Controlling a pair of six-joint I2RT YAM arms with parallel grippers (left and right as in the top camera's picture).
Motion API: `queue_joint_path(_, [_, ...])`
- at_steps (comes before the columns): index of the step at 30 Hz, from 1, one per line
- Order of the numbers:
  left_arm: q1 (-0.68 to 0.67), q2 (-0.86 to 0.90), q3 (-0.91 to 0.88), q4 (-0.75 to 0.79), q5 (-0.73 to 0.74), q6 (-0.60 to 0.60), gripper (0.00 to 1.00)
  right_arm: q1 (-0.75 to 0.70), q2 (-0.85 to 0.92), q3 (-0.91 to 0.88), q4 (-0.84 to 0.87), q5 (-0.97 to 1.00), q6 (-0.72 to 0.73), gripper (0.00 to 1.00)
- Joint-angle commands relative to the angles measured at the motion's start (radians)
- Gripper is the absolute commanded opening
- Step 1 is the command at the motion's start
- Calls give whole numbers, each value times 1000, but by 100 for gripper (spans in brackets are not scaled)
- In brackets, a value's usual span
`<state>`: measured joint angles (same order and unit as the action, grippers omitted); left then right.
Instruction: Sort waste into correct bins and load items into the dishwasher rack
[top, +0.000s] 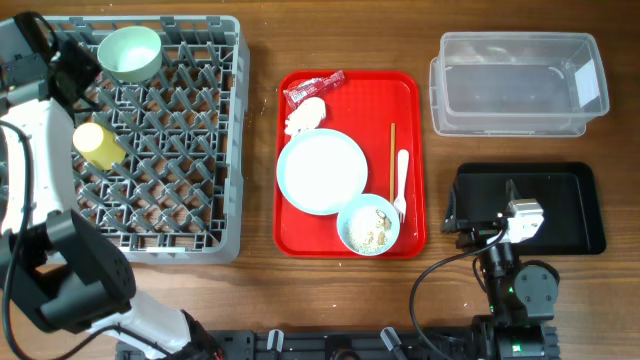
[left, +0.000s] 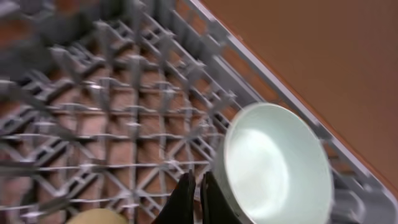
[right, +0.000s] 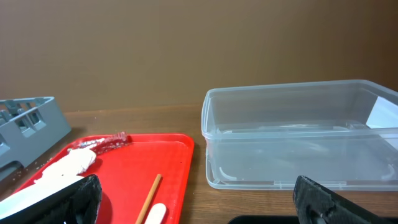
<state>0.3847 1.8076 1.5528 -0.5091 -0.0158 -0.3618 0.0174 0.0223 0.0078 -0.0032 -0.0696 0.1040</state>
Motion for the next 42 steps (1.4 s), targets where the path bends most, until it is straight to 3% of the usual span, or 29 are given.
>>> queue_joint_path(1, [4, -20, -3, -4, -13, -13, 4, 5, -5, -1, 2, 10, 3, 100])
queue_joint_path(5, [-28, -6, -3, 117, 374, 76, 9, 5, -5, -1, 2, 10, 3, 100])
queue_joint_path(14, [-160, 164, -3, 210, 287, 150, 10, 5, -5, -1, 2, 10, 3, 100])
queue_joint_path(19, [-162, 235, -3, 142, 177, 149, 4, 5, -5, -1, 2, 10, 3, 100])
queue_joint_path(27, [-159, 232, -3, 40, 175, 118, 4, 5, -5, -1, 2, 10, 3, 100])
queue_joint_path(39, [-160, 98, -3, -29, 439, 115, 4, 5, -4, -1, 2, 10, 3, 100])
queue_joint_path(42, [-159, 97, -3, 4, 562, 114, 4, 5, -5, -1, 2, 10, 3, 100])
